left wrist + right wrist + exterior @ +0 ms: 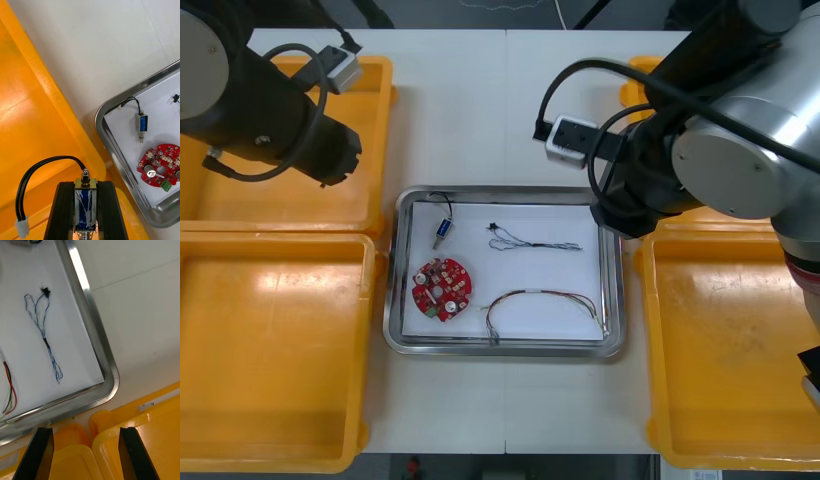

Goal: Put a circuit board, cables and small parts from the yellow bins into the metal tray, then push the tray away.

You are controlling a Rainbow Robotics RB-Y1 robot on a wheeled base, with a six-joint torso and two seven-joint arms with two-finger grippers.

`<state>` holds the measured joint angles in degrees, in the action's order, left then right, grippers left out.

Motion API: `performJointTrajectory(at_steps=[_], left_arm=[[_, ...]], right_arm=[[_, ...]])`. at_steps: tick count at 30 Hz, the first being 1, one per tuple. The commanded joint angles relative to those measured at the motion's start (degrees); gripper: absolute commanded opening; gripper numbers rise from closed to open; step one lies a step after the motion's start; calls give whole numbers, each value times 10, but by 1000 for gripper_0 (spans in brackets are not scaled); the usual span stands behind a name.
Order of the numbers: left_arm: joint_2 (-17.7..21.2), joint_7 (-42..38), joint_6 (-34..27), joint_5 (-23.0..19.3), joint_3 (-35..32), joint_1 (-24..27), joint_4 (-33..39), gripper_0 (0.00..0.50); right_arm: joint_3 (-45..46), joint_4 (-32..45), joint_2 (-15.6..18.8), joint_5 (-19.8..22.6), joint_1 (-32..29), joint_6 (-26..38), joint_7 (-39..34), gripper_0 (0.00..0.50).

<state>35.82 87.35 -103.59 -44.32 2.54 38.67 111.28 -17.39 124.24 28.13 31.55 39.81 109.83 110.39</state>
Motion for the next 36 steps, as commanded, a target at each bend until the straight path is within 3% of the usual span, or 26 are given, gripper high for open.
performJointTrajectory(at_steps=[1,8,16,24,36], left_arm=[[-18,-144,-4,28,53,7,48,2],[-44,-218,1,69,127,25,61,1],[-72,-286,42,110,208,35,52,0],[-84,-299,105,123,262,36,12,0],[-110,-320,192,175,334,47,-68,2]], right_arm=[[42,58,-9,-16,-25,2,-90,500],[74,82,17,-12,-66,2,-224,500],[119,91,54,-2,-113,2,-329,500],[194,101,82,30,-171,2,-388,500],[355,101,112,110,-272,2,-383,500]])
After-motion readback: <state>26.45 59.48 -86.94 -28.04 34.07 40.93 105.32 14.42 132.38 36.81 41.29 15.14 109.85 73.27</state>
